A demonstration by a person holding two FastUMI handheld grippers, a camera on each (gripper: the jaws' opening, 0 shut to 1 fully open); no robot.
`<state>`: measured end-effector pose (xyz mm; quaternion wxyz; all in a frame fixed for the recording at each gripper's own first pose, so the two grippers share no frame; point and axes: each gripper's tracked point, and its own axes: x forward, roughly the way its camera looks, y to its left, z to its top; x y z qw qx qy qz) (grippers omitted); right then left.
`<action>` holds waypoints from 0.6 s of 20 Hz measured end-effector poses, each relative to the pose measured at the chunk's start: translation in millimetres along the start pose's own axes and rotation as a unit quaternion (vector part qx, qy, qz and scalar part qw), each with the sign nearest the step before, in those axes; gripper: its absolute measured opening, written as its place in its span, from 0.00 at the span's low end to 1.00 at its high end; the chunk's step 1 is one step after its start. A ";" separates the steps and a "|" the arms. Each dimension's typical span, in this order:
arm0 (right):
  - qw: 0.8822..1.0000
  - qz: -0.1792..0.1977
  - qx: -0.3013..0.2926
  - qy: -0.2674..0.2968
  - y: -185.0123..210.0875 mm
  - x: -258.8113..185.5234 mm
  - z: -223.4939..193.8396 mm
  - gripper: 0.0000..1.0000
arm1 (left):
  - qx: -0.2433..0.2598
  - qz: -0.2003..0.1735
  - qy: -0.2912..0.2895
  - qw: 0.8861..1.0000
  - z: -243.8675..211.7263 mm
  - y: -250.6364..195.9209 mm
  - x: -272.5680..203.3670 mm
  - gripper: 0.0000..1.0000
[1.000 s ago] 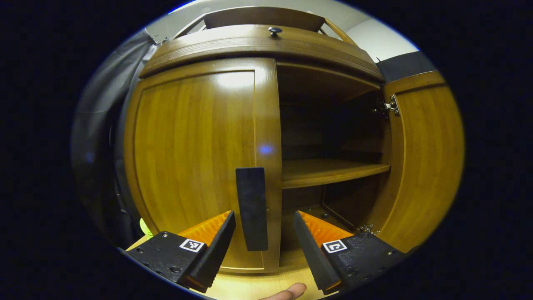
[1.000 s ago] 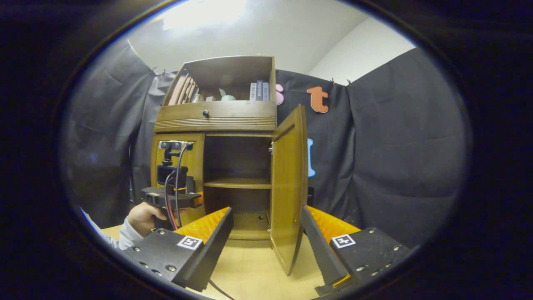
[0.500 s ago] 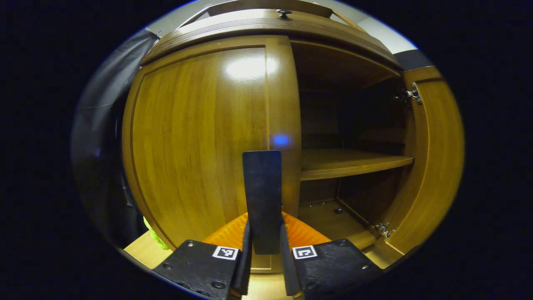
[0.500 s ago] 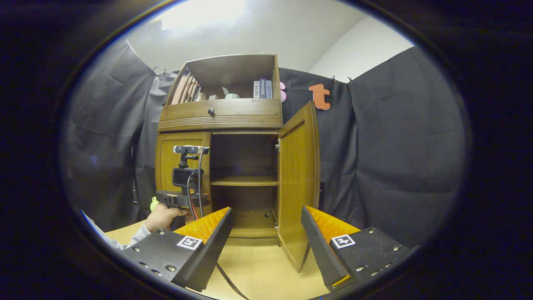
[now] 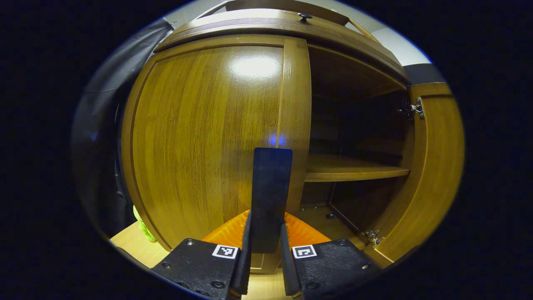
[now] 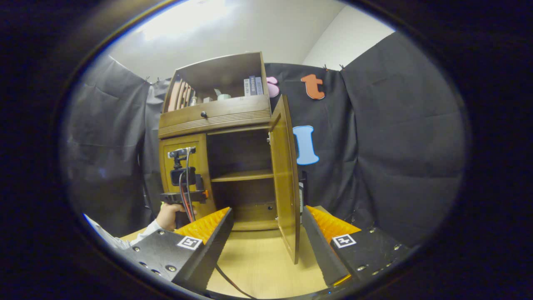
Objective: Open the right door of the double-door shoe cabinet with the right hand, and open the left door with the left hand.
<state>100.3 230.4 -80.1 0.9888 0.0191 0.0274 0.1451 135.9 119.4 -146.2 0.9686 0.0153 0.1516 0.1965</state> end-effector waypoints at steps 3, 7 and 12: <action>1.000 0.003 -0.003 -0.015 -7.0 -17.8 10.2 0.97 | 0.014 0.002 0.010 1.000 0.1 0.9 -0.1 0.34; 0.999 0.035 -0.009 -0.021 16.2 -40.3 12.7 0.97 | 0.028 -0.006 0.019 0.999 -1.8 0.3 -3.0 0.29; 0.997 0.034 -0.050 -0.042 32.4 -68.9 28.9 0.98 | 0.023 -0.030 0.019 0.999 3.2 -1.7 -9.0 0.29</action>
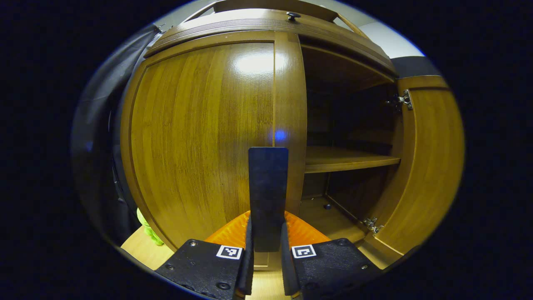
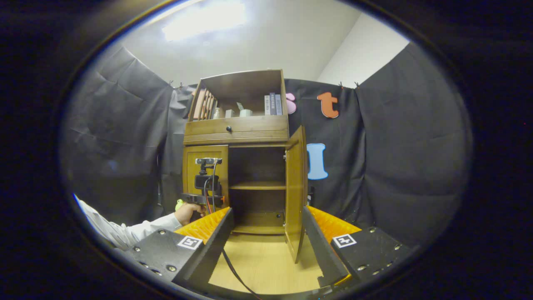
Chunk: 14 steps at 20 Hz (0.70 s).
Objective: Open the right door of the double-door shoe cabinet with the right hand, and open the left door with the left hand.
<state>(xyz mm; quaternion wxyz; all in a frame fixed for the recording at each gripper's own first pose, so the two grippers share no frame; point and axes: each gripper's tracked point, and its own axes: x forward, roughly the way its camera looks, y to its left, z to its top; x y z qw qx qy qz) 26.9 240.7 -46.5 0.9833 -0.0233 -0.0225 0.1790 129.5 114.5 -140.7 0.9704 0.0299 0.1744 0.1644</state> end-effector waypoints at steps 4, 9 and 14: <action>1.000 0.016 -0.009 -0.011 17.3 -9.3 7.4 0.98 | 0.023 -0.005 0.001 1.000 -1.3 2.6 -5.3 0.30; 1.000 0.009 0.003 -0.012 21.0 -6.1 -1.4 0.98 | 0.028 -0.014 -0.010 0.999 -2.6 1.1 -15.1 0.29; 0.999 -0.040 0.007 -0.011 -0.3 -8.6 -10.8 0.96 | 0.032 -0.025 -0.026 0.999 -1.2 2.4 -14.6 0.29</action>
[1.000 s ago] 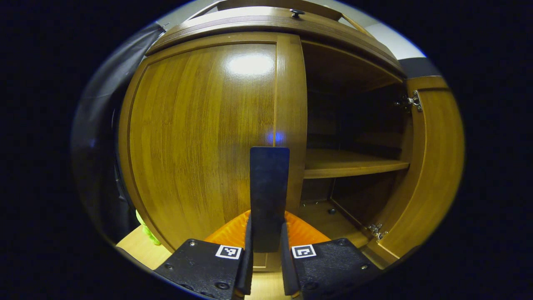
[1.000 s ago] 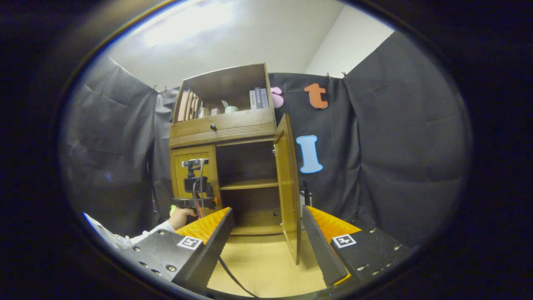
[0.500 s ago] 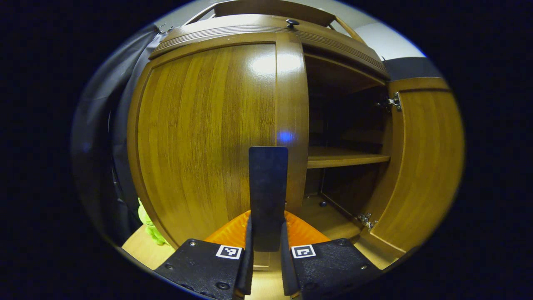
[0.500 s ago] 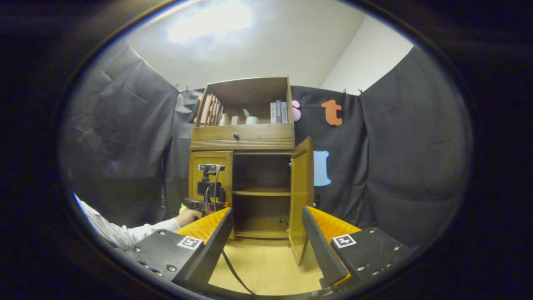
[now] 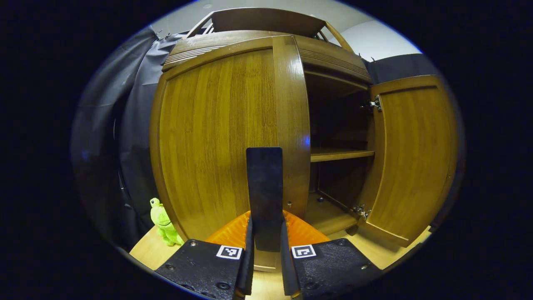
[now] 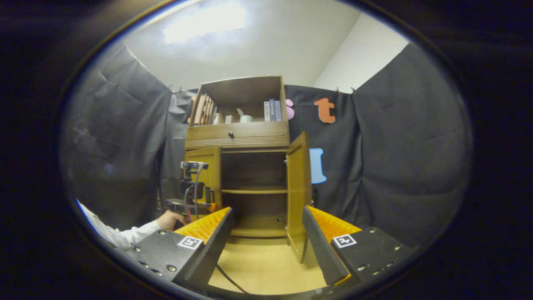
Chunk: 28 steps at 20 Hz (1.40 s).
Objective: Open the right door of the double-door shoe cabinet with the right hand, and open the left door with the left hand.
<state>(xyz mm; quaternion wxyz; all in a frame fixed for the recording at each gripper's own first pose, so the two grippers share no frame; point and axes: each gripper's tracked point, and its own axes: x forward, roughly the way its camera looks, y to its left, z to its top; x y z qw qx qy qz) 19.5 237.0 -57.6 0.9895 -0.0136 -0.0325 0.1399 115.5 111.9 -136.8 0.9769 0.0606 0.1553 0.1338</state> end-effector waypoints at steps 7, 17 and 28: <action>0.998 -0.051 0.021 -0.011 -5.3 0.5 -4.7 0.98 | 0.004 -0.016 -0.017 1.000 2.7 -0.2 1.1 0.29; 0.999 -0.031 0.022 -0.002 26.4 7.4 -11.4 0.98 | 0.012 -0.015 -0.031 0.999 9.5 -0.6 -2.5 0.29; 0.999 -0.012 0.030 0.001 56.1 21.7 -17.5 0.97 | 0.023 0.010 -0.043 0.999 6.0 7.4 -3.2 0.26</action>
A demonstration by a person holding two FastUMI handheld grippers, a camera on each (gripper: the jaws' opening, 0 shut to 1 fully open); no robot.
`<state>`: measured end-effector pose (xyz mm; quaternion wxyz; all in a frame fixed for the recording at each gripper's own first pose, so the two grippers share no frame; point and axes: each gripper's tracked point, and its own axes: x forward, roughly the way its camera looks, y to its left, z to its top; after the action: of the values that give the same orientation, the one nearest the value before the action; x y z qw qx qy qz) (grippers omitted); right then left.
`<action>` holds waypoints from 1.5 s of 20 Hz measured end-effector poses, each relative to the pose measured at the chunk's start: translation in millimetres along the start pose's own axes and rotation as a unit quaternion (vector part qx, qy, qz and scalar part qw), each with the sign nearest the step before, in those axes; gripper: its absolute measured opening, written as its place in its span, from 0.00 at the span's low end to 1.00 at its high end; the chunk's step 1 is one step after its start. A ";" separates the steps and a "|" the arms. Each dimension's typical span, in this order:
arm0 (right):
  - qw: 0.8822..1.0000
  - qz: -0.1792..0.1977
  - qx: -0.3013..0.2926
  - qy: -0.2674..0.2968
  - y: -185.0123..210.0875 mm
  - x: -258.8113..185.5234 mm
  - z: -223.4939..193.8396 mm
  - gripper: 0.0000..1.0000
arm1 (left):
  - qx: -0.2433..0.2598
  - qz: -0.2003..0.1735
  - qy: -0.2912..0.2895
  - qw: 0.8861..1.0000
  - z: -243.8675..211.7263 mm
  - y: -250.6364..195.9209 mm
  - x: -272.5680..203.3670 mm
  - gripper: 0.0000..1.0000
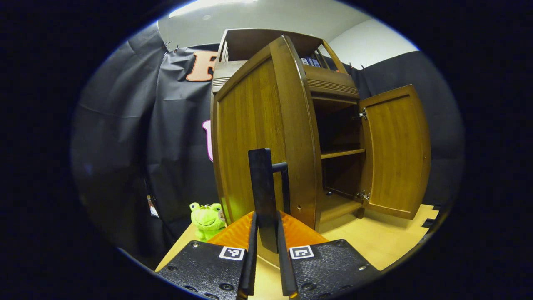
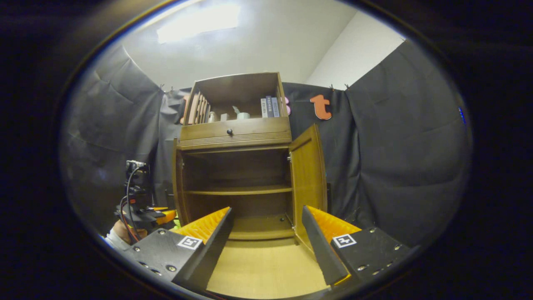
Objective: Open the right door of the double-door shoe cabinet with the right hand, and open the left door with the left hand.
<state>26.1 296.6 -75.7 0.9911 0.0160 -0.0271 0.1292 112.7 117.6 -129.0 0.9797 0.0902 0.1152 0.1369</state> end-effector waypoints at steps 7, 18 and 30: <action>0.997 -0.004 0.036 -0.062 -1.2 1.6 29.0 0.98 | 0.003 0.024 0.002 1.000 -0.5 43.5 -19.5 0.25; 0.999 0.020 0.004 -0.037 55.8 7.7 24.5 0.97 | -0.016 0.063 0.002 0.998 6.6 132.4 -49.9 0.10; 0.999 0.046 -0.012 -0.011 96.2 12.8 2.9 0.98 | 0.012 0.125 -0.001 0.992 2.8 185.2 -76.1 0.29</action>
<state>13.5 392.7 -69.7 0.9838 0.0039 -0.0402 0.1744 -3.7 270.5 -72.4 0.9537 0.1157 0.1040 0.2572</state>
